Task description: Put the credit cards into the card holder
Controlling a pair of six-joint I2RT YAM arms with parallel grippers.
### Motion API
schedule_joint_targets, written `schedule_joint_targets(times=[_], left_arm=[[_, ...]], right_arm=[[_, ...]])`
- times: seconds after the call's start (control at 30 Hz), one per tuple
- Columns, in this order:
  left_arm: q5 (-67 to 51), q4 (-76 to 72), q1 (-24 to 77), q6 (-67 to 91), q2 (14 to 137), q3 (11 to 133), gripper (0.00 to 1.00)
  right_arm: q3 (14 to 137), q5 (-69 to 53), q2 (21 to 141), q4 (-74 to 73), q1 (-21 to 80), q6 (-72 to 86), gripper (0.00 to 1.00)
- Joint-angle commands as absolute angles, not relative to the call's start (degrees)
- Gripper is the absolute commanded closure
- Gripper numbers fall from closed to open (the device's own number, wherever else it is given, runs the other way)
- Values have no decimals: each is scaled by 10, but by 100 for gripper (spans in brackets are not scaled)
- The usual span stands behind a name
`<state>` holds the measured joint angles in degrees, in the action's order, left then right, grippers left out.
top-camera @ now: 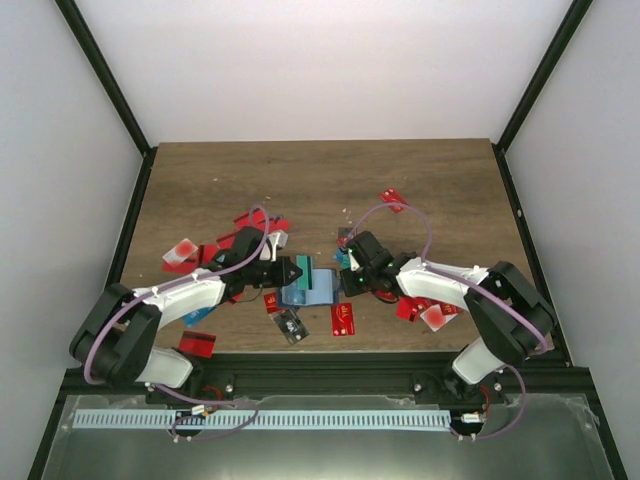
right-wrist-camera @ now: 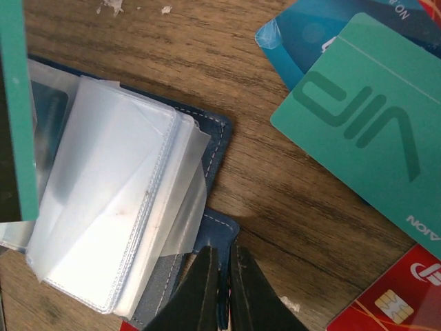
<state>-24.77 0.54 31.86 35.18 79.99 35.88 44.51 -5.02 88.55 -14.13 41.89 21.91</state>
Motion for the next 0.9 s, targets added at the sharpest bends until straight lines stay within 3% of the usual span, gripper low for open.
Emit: schedule_joint_targets(times=[0.0, 0.5, 0.87], left_arm=[[-272, -94, 317, 383, 821, 335, 96], [-178, -78, 317, 355, 788, 301, 96], [-216, -110, 320, 359, 826, 289, 96]], right_arm=[[439, -57, 894, -129, 423, 222, 99], [428, -68, 908, -120, 423, 225, 99], [429, -69, 918, -120, 423, 229, 99]])
